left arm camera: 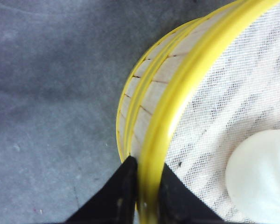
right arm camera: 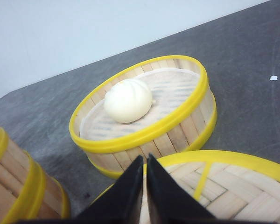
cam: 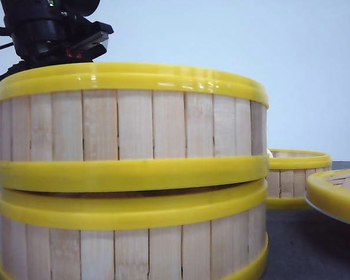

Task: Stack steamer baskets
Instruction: 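Lower the basket onto the nearest basket and open the left gripper, then withdraw the left gripper and move the right gripper to the one-bun basket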

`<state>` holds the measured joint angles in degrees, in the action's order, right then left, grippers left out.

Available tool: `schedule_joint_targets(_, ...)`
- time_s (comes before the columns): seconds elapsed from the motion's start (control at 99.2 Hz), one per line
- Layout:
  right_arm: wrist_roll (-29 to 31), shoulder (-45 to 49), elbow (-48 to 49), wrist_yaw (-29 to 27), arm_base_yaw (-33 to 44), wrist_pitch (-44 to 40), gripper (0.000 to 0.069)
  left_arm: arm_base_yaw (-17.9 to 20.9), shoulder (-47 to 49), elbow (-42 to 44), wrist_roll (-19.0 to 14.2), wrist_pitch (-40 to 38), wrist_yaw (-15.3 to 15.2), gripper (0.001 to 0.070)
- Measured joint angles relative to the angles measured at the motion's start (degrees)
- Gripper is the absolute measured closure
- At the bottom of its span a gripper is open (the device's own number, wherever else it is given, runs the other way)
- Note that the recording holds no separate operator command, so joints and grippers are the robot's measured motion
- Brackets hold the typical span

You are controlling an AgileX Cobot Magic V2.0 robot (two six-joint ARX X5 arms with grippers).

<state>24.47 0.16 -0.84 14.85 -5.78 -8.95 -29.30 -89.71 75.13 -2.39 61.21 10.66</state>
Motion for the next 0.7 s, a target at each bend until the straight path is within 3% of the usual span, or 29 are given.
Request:
schedule_joint_targets(0.212,0.0,0.0,0.0,0.0,0.0,0.0,0.0681,0.0,0.0,0.0,-0.09,0.0,0.11,0.0664)
schedule_joint_targets(0.413,0.0,0.0,0.0,0.0,0.0,0.0,0.0681,0.0,0.0,0.0,-0.22,0.35,0.7,0.0375)
schedule_joint_targets(0.625,0.0,0.0,0.0,-0.02,0.0,0.0,0.0681,0.09,0.35,0.0,-0.83,-2.1,0.72,0.0305)
schedule_joint_targets(0.696,0.0,0.0,0.0,-0.02,0.0,0.0,0.0681,0.33,2.08,0.0,-1.92,-5.53,0.76,0.0212)
